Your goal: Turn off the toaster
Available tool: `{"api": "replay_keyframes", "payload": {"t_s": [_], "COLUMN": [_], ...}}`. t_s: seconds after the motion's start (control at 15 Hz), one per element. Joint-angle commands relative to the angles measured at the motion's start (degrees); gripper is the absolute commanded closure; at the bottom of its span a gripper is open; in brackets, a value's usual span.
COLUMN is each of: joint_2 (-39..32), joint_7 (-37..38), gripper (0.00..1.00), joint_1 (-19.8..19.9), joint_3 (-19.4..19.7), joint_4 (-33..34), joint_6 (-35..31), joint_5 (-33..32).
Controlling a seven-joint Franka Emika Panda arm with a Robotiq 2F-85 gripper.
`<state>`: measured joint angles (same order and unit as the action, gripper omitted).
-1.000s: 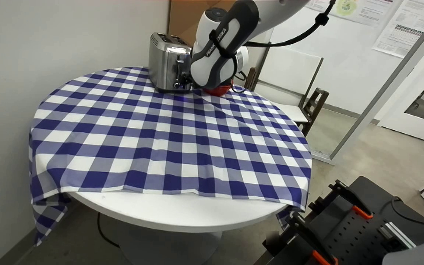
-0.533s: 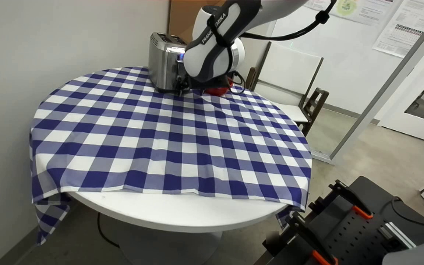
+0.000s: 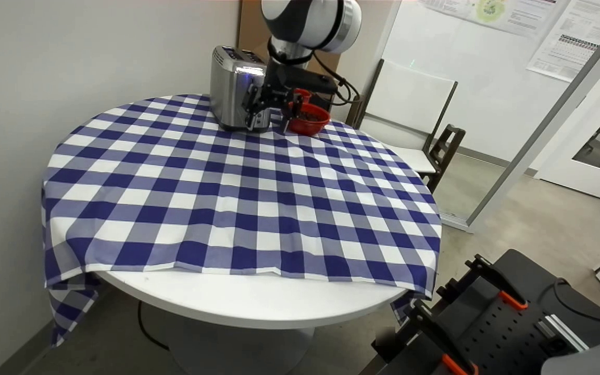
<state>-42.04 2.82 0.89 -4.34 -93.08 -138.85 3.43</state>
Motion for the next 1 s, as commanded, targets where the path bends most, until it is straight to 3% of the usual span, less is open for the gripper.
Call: {"api": "replay_keyframes", "payload": {"t_s": [0.0, 0.13, 0.33, 0.6, 0.8, 0.87, 0.93], "joint_2": [11.4, 17.1, 25.9, 38.7, 48.5, 40.2, 43.2], "joint_7": [-6.5, -8.5, -9.6, -8.0, -7.8, -7.5, -7.4], "gripper": [0.00, 0.00, 0.00, 0.00, 0.00, 0.00, 0.00], "joint_1": [3.1, 3.2, 2.2, 1.5, 2.2, 1.1, 1.2], "joint_3": [-2.7, -2.2, -0.8, 0.5, 2.0, 1.9, 2.5], "joint_4": [-12.1, -17.7, -26.7, -39.6, -48.1, -40.6, -43.2], "joint_6": [10.0, 16.3, 19.4, 16.6, 15.8, 17.7, 17.6], "joint_5": [4.1, 4.4, 3.3, 3.2, 7.5, 4.7, 5.5]}}
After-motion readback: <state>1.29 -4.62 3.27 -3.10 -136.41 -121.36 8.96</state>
